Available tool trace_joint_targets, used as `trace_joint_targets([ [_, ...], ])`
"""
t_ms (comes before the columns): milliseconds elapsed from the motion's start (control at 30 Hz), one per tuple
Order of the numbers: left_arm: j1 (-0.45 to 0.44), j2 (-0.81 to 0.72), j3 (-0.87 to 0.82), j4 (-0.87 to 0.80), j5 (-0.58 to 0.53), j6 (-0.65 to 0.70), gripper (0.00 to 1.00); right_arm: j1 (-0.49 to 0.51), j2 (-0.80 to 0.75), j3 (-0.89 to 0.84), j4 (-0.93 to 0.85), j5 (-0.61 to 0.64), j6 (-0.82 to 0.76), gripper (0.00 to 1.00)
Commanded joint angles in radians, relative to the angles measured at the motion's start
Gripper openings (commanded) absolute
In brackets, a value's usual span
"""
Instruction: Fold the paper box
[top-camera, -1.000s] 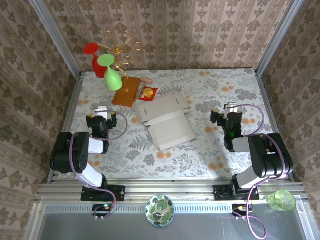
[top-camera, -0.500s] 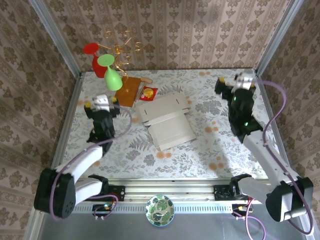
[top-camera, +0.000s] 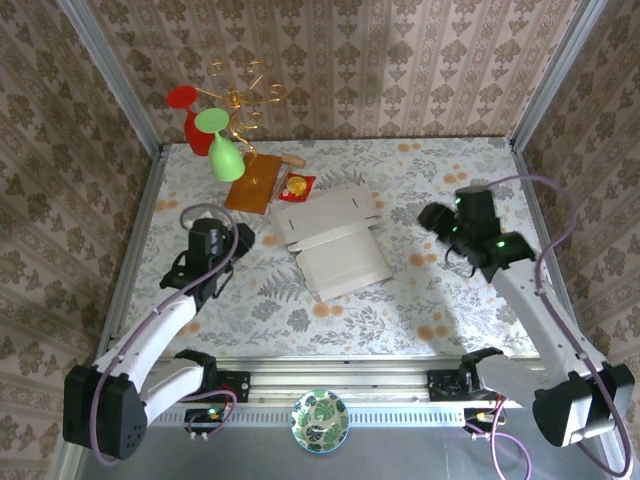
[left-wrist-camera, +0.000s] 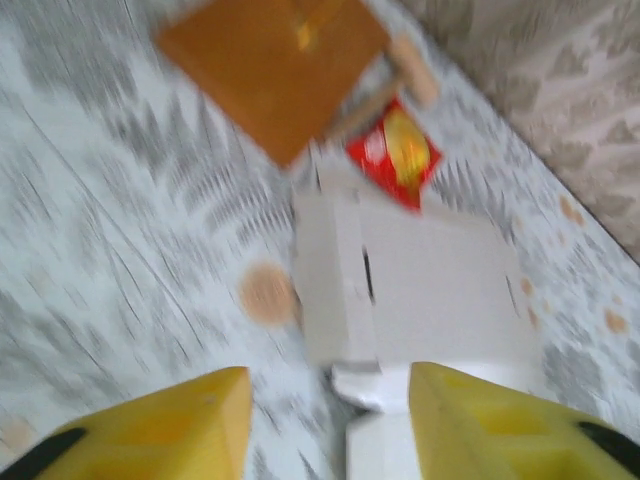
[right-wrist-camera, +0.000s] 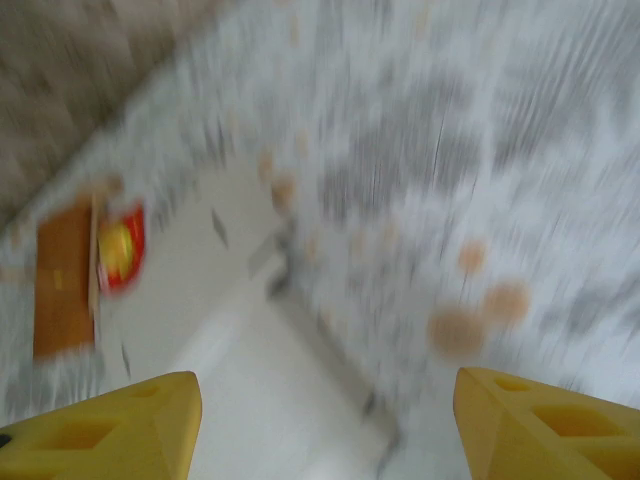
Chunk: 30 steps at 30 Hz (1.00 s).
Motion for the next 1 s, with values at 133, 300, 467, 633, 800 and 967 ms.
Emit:
trace_joint_targets([
  [133,-0.080,0.224,-0.006,0.131,0.196,-0.139,0.35,0.136,0.168,-0.323,0.394,-0.393,0.450,0.68],
  [300,-0.086,0.362,0.009,0.221,0.268,-0.155,0.30,0.205,0.293,-0.360,0.582,-0.393,0.539,0.66],
  [467,-0.097,0.449,0.016,0.306,0.319,-0.184,0.29,0.235,0.424,-0.399,0.779,-0.373,0.639,0.63],
  [633,-0.097,0.483,0.037,0.313,0.348,-0.179,0.28,0.235,0.499,-0.401,0.873,-0.366,0.673,0.60],
  [800,-0.097,0.498,0.052,0.311,0.368,-0.175,0.28,0.238,0.529,-0.420,0.966,-0.335,0.709,0.51],
  [967,-0.097,0.486,0.068,0.290,0.377,-0.169,0.27,0.238,0.538,-0.446,1.064,-0.306,0.746,0.31],
])
